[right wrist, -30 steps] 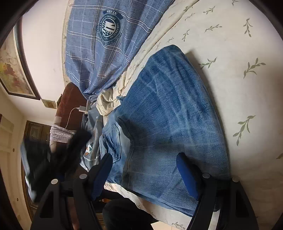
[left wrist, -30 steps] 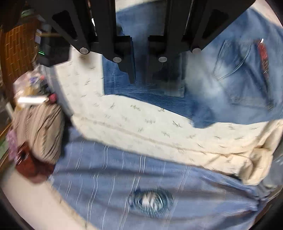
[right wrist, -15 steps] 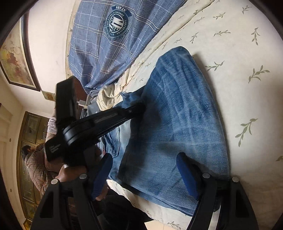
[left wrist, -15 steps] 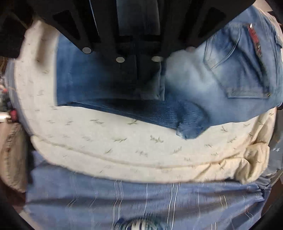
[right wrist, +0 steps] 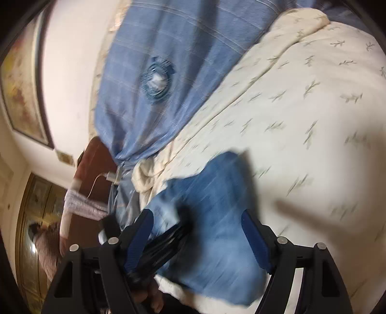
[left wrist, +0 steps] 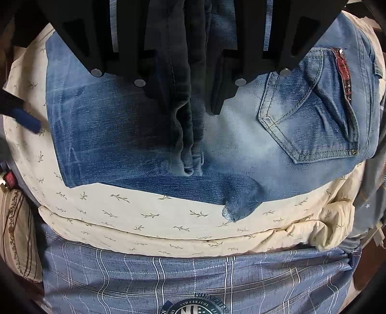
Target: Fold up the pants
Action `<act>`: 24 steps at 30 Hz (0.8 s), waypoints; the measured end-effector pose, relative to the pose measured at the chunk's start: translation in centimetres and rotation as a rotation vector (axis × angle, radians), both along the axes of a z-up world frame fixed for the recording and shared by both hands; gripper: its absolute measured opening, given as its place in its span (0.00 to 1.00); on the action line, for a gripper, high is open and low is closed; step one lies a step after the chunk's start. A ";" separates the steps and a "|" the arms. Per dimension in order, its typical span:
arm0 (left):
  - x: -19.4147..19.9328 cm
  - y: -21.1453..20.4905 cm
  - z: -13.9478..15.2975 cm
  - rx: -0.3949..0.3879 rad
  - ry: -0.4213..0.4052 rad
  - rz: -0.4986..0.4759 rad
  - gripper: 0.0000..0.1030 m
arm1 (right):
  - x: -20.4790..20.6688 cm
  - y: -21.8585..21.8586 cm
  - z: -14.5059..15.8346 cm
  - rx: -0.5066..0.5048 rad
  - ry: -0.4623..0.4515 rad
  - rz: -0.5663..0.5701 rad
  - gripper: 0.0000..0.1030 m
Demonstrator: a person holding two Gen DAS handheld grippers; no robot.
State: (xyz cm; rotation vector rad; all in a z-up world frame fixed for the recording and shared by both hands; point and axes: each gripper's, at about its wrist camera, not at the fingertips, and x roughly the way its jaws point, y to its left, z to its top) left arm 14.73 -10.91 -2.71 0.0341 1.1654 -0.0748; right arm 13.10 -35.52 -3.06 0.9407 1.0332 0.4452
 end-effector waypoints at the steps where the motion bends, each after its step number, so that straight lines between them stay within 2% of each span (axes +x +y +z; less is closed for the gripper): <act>1: 0.1 0.0 0.1 -0.003 0.000 -0.002 0.36 | 1.0 0.2 -0.9 -0.019 0.033 0.025 0.76; 3: -0.2 0.1 0.3 -0.014 -0.001 -0.001 0.36 | 2.5 0.9 -2.3 -0.015 0.066 0.061 0.72; 5: -0.5 0.1 0.5 -0.022 0.000 -0.003 0.36 | 3.5 1.6 -2.8 0.014 0.071 0.083 0.55; 6: -0.4 0.1 0.5 -0.021 -0.001 -0.006 0.36 | 3.8 2.1 -2.9 -0.010 0.082 0.096 0.53; 7: -0.4 0.1 0.4 -0.021 -0.002 -0.008 0.36 | 4.2 2.6 -3.3 -0.033 0.110 0.112 0.38; 8: -0.4 0.1 0.5 -0.024 -0.004 -0.011 0.36 | 4.6 2.7 -3.7 -0.028 0.146 0.114 0.27; 10: -0.5 0.4 0.5 -0.042 -0.010 -0.014 0.36 | 4.4 2.2 -2.8 0.020 0.150 0.074 0.14; 11: -0.6 0.5 0.5 -0.044 -0.014 -0.012 0.36 | 4.2 2.2 -1.4 0.028 0.118 0.048 0.11; 12: -0.6 0.4 0.4 -0.035 -0.016 -0.012 0.36 | 4.3 2.3 -1.1 0.033 0.124 0.028 0.11; 14: -0.8 0.0 0.5 -0.012 -0.031 -0.024 0.36 | 5.0 1.6 -4.4 0.049 0.276 -0.041 0.11; 15: -0.9 0.0 0.5 -0.008 -0.038 -0.029 0.37 | 4.8 1.0 -6.6 0.147 0.344 -0.081 0.11; 16: -1.0 0.0 0.5 -0.010 -0.040 -0.028 0.37 | 4.2 0.3 -7.8 0.259 0.366 -0.117 0.09; 18: -0.9 -0.1 0.5 -0.008 -0.039 -0.026 0.37 | 3.3 0.4 -7.2 0.262 0.340 -0.109 0.13; 21: -0.9 -0.2 0.5 -0.008 -0.037 -0.027 0.37 | 2.6 0.1 -6.3 0.262 0.354 -0.122 0.34; 22: -0.9 -0.1 0.5 -0.014 -0.035 -0.026 0.37 | 2.0 -0.3 -5.1 0.230 0.311 -0.120 0.54; 23: -0.9 0.0 0.5 -0.021 -0.033 -0.023 0.37 | 1.4 -0.7 -4.3 0.202 0.282 -0.120 0.69; 24: -0.9 0.0 0.5 -0.023 -0.032 -0.022 0.37 | 0.7 -1.0 -3.5 0.181 0.257 -0.115 0.71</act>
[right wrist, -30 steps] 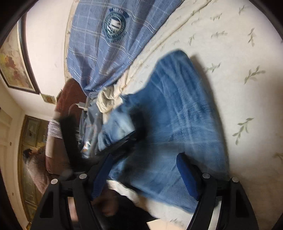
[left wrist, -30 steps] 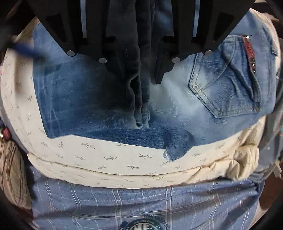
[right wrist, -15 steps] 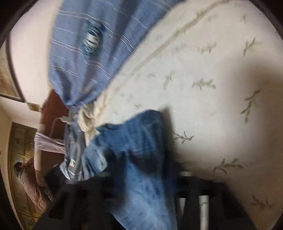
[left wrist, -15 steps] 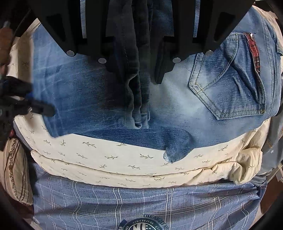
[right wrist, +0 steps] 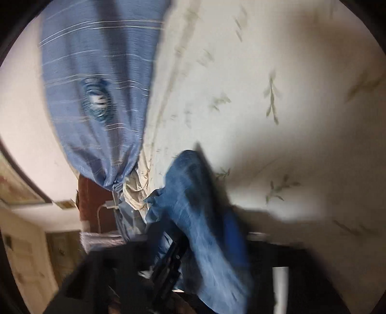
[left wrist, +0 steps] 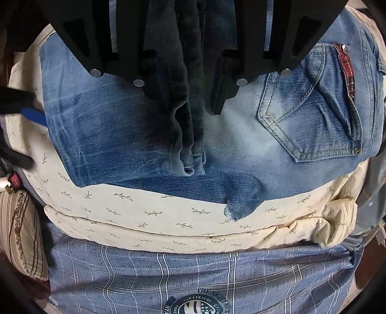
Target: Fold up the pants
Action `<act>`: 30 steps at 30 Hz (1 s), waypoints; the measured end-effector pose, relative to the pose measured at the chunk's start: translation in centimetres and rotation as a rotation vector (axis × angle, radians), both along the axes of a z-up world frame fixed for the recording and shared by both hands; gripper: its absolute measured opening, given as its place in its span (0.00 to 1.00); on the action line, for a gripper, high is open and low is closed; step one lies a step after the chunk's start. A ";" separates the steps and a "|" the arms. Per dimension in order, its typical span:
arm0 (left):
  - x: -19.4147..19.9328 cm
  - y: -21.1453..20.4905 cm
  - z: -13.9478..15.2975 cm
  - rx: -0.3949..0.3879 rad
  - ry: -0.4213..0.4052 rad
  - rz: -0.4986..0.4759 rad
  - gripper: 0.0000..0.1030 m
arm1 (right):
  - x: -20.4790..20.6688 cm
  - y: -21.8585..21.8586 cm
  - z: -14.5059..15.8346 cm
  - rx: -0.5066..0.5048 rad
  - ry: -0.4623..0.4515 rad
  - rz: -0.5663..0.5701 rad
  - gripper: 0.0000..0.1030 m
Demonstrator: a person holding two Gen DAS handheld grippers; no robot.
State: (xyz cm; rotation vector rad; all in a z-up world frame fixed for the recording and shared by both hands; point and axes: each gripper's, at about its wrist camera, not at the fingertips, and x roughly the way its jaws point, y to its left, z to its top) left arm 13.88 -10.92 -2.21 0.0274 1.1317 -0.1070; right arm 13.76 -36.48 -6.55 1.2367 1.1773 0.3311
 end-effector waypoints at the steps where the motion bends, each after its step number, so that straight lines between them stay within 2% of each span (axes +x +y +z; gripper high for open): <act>1: 0.0 0.1 -0.1 0.001 -0.001 0.000 0.37 | -0.7 0.0 0.5 -0.015 -0.021 0.018 0.71; 4: -0.1 0.0 0.0 0.010 -0.009 -0.001 0.37 | -2.6 0.7 0.8 -0.031 -0.025 0.079 0.71; 9: -0.2 0.0 0.0 0.010 -0.009 0.000 0.37 | -5.0 3.3 -0.7 -0.046 -0.024 0.190 0.70; 10: -0.1 0.0 0.0 0.009 -0.007 0.001 0.37 | -5.0 4.0 -0.5 -0.072 -0.032 0.220 0.60; 11: -0.1 0.1 0.0 0.007 -0.005 0.001 0.37 | -5.0 4.5 -0.3 -0.087 -0.015 0.229 0.25; 12: -0.1 0.1 0.0 0.008 -0.005 0.001 0.37 | -5.2 4.5 0.0 -0.039 -0.007 0.206 0.15; 14: -0.2 0.0 0.0 0.014 -0.008 -0.003 0.37 | -5.3 4.6 2.1 -0.071 -0.056 0.173 0.13; 16: -0.2 -0.1 -0.1 0.018 -0.013 -0.001 0.37 | -5.4 4.4 2.9 -0.082 -0.069 0.125 0.12; 18: -0.3 -0.3 -0.1 0.034 -0.014 -0.009 0.37 | -5.3 4.6 0.4 -0.216 0.026 0.155 0.12; 19: -0.3 -0.3 0.0 0.035 -0.016 -0.013 0.38 | -5.5 4.5 -1.6 -0.178 0.066 0.159 0.13; 20: -0.3 -0.1 0.0 0.030 -0.017 -0.012 0.38 | -5.6 4.0 -1.5 -0.134 0.048 0.153 0.13; 21: -0.3 -0.1 -0.1 0.028 -0.016 -0.010 0.38 | -5.7 3.8 -0.9 -0.129 0.038 0.161 0.14; 23: -0.2 -0.1 0.0 0.034 -0.016 -0.009 0.38 | -5.9 3.8 0.7 -0.189 0.029 0.168 0.22; 25: -0.3 -0.1 0.0 0.032 -0.019 -0.011 0.38 | -5.5 3.7 1.9 -0.241 0.017 0.181 0.23; 28: -0.2 0.0 0.0 0.027 -0.018 -0.014 0.38 | -5.0 2.8 4.8 -0.312 -0.063 0.133 0.23; 30: -0.2 0.0 0.0 0.029 -0.018 -0.014 0.38 | -4.0 2.8 6.7 -0.298 -0.136 0.103 0.23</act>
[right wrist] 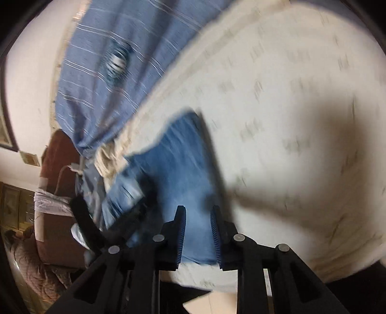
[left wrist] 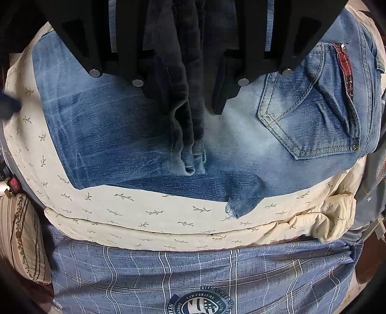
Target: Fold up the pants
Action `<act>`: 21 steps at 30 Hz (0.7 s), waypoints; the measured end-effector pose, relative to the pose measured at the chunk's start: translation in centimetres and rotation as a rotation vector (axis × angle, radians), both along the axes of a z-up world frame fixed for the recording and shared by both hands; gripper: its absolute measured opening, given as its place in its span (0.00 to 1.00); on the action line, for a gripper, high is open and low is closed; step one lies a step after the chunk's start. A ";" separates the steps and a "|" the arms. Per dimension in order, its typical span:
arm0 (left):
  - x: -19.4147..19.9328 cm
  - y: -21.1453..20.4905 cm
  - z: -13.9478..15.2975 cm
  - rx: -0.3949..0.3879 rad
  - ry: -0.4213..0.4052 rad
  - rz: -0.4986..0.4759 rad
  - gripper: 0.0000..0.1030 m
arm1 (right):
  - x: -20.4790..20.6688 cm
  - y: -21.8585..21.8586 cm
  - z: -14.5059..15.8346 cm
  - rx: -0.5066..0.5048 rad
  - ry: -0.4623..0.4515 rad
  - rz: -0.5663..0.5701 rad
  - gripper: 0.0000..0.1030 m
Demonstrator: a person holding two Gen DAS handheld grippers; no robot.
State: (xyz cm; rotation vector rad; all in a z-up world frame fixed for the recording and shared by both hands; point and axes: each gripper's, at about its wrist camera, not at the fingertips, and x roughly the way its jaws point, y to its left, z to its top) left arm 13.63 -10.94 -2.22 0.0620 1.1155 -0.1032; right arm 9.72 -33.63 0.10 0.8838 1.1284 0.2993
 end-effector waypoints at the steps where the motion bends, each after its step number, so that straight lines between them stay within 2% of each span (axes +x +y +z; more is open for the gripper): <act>1: 0.0 0.0 0.0 0.003 -0.002 -0.001 0.38 | 0.7 0.3 0.5 0.027 -0.027 0.012 0.24; 4: 0.0 0.0 0.0 0.002 -0.001 0.001 0.38 | 4.1 1.7 1.3 0.078 -0.090 0.080 0.28; 6: 0.0 0.0 0.0 -0.002 0.002 0.002 0.38 | 7.2 3.1 0.8 0.105 -0.088 0.110 0.30; 7: 0.1 0.0 0.0 -0.003 0.004 0.003 0.38 | 8.8 3.3 -0.2 0.145 -0.066 0.112 0.32; 8: 0.1 0.0 0.0 -0.003 0.005 0.003 0.38 | 10.6 3.4 -1.5 0.155 -0.045 0.112 0.38; 9: 0.1 0.0 0.0 -0.004 0.006 0.003 0.38 | 11.6 3.5 -2.7 0.114 -0.025 0.115 0.45; 10: 0.2 0.0 0.0 -0.007 0.006 0.004 0.38 | 12.9 3.1 -5.1 0.081 0.038 0.084 0.41; 11: 0.2 0.2 0.0 -0.015 0.006 0.005 0.38 | 12.7 2.3 -6.5 0.124 0.070 0.041 0.16; 12: 0.2 0.2 0.0 -0.017 0.007 0.004 0.38 | 12.6 1.8 -7.0 0.145 0.096 0.005 0.11; 14: 0.2 0.1 0.0 -0.015 0.008 0.002 0.38 | 11.8 1.5 -5.9 0.156 0.089 0.010 0.15; 16: 0.3 0.2 0.0 -0.014 0.007 0.004 0.38 | 10.2 1.8 -3.5 0.127 0.032 0.064 0.18; 19: 0.3 0.2 0.0 -0.015 0.005 0.005 0.38 | 6.5 2.4 -1.1 0.093 -0.004 0.140 0.18; 21: 0.2 0.2 0.0 -0.008 0.012 0.011 0.38 | 3.5 2.6 -0.7 0.068 0.003 0.177 0.19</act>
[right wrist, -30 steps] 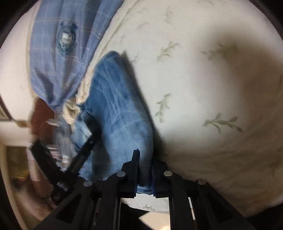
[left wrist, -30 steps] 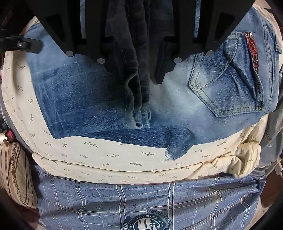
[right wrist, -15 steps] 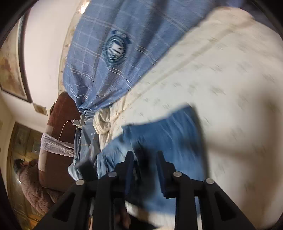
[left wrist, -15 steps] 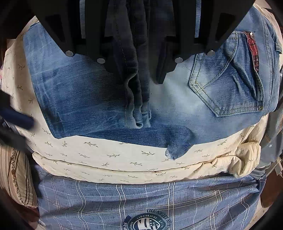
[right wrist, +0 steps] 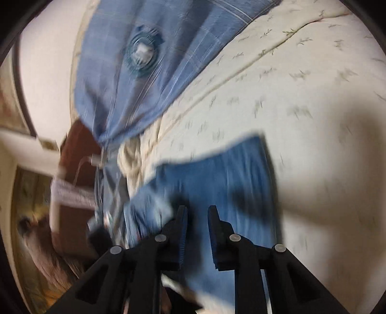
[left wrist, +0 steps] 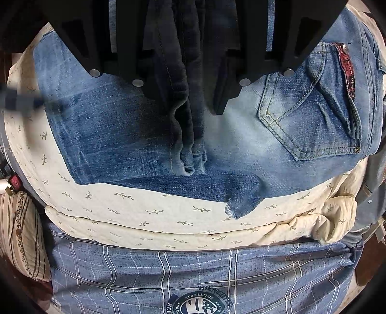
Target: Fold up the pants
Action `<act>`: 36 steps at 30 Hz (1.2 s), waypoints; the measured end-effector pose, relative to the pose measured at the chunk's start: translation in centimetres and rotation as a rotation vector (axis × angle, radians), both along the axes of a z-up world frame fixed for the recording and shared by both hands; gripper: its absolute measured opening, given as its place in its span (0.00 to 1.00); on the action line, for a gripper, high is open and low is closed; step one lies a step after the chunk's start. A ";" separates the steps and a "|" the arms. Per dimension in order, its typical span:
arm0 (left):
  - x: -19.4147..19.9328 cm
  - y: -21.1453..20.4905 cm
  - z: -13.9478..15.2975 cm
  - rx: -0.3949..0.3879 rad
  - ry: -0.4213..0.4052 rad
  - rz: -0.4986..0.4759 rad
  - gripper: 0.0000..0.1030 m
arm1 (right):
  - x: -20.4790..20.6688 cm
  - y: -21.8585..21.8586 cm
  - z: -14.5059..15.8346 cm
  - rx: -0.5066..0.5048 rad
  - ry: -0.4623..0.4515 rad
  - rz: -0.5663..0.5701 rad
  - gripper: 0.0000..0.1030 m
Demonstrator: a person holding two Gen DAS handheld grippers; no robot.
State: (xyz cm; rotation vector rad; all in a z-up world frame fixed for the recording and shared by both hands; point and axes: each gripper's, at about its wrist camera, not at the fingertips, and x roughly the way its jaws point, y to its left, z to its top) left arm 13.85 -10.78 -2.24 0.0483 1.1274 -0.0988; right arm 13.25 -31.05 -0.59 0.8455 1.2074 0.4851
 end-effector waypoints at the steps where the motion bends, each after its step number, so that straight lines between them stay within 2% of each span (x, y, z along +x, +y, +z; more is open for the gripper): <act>1: 0.0 -0.1 0.0 0.004 0.000 0.000 0.38 | -1.0 0.3 -0.4 -0.012 0.013 0.023 0.24; 2: 0.0 -0.1 0.0 0.004 0.001 0.001 0.38 | -2.0 0.8 -1.6 -0.052 0.041 0.039 0.39; 3: 0.0 -0.1 0.0 0.007 0.002 0.001 0.38 | -2.3 1.2 -3.1 -0.075 0.064 0.050 0.46; 4: 0.0 -0.1 0.0 0.007 0.001 -0.002 0.38 | -2.5 1.2 -4.4 -0.042 0.059 0.044 0.46; 6: 0.0 0.0 0.0 -0.005 0.008 0.004 0.38 | -2.5 0.5 -4.0 0.000 0.081 -0.003 0.46; 7: 0.1 0.1 0.0 -0.007 0.010 0.006 0.38 | -2.7 0.1 -3.2 -0.008 0.085 -0.010 0.51; 9: 0.1 0.0 0.0 -0.004 0.008 0.008 0.38 | -3.6 0.1 -0.8 -0.062 -0.013 0.001 0.53; 10: 0.1 0.0 0.0 -0.003 0.005 0.008 0.38 | -4.2 0.3 0.0 -0.058 -0.051 0.015 0.58; 11: 0.0 0.0 0.0 0.000 0.002 0.008 0.38 | -4.7 0.8 0.3 -0.034 -0.065 0.028 0.69; 13: 0.0 -0.2 -0.1 0.006 0.000 0.008 0.38 | -5.0 1.5 -1.2 -0.066 -0.036 0.048 0.74; 14: 0.0 -0.2 -0.1 0.007 0.001 0.007 0.38 | -5.2 2.0 -2.9 -0.093 -0.007 0.078 0.74; 15: 0.0 -0.2 0.0 0.004 0.002 0.006 0.38 | -5.2 1.9 -3.5 -0.078 -0.033 0.061 0.74; 18: 0.0 0.2 0.0 -0.024 0.006 0.007 0.38 | -4.7 1.7 -2.0 -0.094 -0.005 0.045 0.74; 22: -0.4 0.4 -0.1 -0.042 -0.018 0.000 0.39 | -3.5 1.4 1.8 -0.104 -0.114 0.033 0.74; 25: -0.5 0.0 -0.1 -0.029 -0.029 -0.006 0.39 | -0.2 2.0 2.9 -0.104 -0.139 0.006 0.74; 28: -0.4 0.2 -0.1 -0.045 -0.027 -0.011 0.40 | 4.1 2.6 2.3 -0.089 -0.120 0.003 0.74; 30: -0.5 0.2 -0.1 -0.054 -0.028 -0.018 0.40 | 6.8 3.0 0.6 -0.091 -0.085 -0.007 0.74; 32: -0.5 0.3 -0.2 -0.069 -0.028 -0.022 0.40 | 9.2 2.8 -2.7 -0.143 0.006 -0.016 0.74; 33: -0.6 0.5 0.0 -0.077 -0.028 -0.026 0.40 | 10.1 3.0 -4.3 -0.103 0.043 -0.021 0.74; 34: -0.8 1.0 0.4 -0.110 -0.014 -0.020 0.41 | 10.1 2.7 -4.2 -0.075 0.035 -0.053 0.74; 36: -1.5 2.7 1.9 -0.211 -0.002 0.014 0.41 | 10.0 3.2 -2.6 -0.111 0.027 -0.035 0.74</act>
